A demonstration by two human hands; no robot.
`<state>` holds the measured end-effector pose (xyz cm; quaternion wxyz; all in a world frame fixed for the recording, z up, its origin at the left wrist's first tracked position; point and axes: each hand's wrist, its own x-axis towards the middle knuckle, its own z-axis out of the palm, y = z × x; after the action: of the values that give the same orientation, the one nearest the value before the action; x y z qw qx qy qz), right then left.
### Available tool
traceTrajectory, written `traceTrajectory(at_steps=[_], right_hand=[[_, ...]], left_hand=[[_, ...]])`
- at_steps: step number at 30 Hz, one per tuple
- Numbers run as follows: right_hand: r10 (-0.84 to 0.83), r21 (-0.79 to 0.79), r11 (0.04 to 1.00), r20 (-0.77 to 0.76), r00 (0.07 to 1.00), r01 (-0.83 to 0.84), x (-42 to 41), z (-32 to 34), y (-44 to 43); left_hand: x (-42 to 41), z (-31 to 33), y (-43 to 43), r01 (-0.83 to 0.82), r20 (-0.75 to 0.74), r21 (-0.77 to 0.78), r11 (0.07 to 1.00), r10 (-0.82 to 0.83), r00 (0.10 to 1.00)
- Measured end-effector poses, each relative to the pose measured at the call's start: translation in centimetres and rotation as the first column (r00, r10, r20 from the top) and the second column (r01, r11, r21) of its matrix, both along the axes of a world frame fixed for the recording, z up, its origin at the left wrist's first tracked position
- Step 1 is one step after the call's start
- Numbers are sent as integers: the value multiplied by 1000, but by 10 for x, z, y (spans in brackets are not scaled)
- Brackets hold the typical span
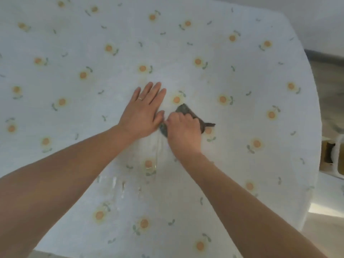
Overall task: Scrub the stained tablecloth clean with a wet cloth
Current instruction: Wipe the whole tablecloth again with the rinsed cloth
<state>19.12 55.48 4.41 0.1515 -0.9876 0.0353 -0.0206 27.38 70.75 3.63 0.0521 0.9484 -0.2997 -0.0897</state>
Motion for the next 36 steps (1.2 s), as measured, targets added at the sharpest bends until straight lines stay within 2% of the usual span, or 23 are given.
traceTrajectory(at_steps=[3,5,6,8,10,13,15,17,19,21,23,25,27,29,31,32,34,36], right_hand=[[378,162,913,3,926,-373,-61,2,20],[499,211,846,8,867,-489,-75,2,-11],[486,202,856,0,874,-476,-66,2,-31],[325,139,938,-40,945,-317,-33,3,-69],[74,92,993,-71,995,-68,21,5,-97],[-238,133,964,36,971,231,102,1,-104],[-281,146,951,48,959,271,135,-3,-88],[-199,149,971,71,977,187,137,-1,-63],[-21,154,988,67,998,10,106,-1,-40],[191,165,966,58,980,-198,56,0,-30],[361,180,913,70,930,-367,26,0,-49],[397,133,903,105,912,-409,39,-1,-89],[270,79,957,113,956,-279,85,0,-129],[15,107,994,90,996,-24,149,3,-159],[-230,179,960,74,970,214,205,4,-169],[-294,173,944,67,953,279,223,2,-164],[-301,136,947,60,952,291,235,4,-140],[-182,103,979,44,982,177,212,3,-109]], left_hand=[[43,1,-10,-55,7,-13,998,55,998],[50,2,-12,-78,24,-23,997,79,997],[54,1,-14,-79,26,-28,996,80,996],[54,1,-15,-76,28,-35,997,77,997],[56,-1,-13,-87,25,-50,995,89,996],[58,-3,-13,-96,42,-78,992,99,994],[58,-3,-15,-105,52,-95,990,110,993],[57,-3,-15,-95,59,-102,990,101,993],[59,-5,-14,-87,67,-98,991,94,993],[60,-3,-11,-72,69,-81,994,78,995],[60,-4,-12,-82,67,-88,993,88,994],[60,-4,-13,-84,72,-94,992,90,993],[59,-5,-14,-87,72,-98,991,94,993],[58,-5,-13,-89,75,-106,990,97,992],[58,-6,-13,-98,80,-114,989,107,991],[58,-6,-13,-98,81,-120,988,108,991],[60,-7,-14,-100,87,-122,988,111,990],[61,-7,-13,-101,92,-114,988,112,989]])
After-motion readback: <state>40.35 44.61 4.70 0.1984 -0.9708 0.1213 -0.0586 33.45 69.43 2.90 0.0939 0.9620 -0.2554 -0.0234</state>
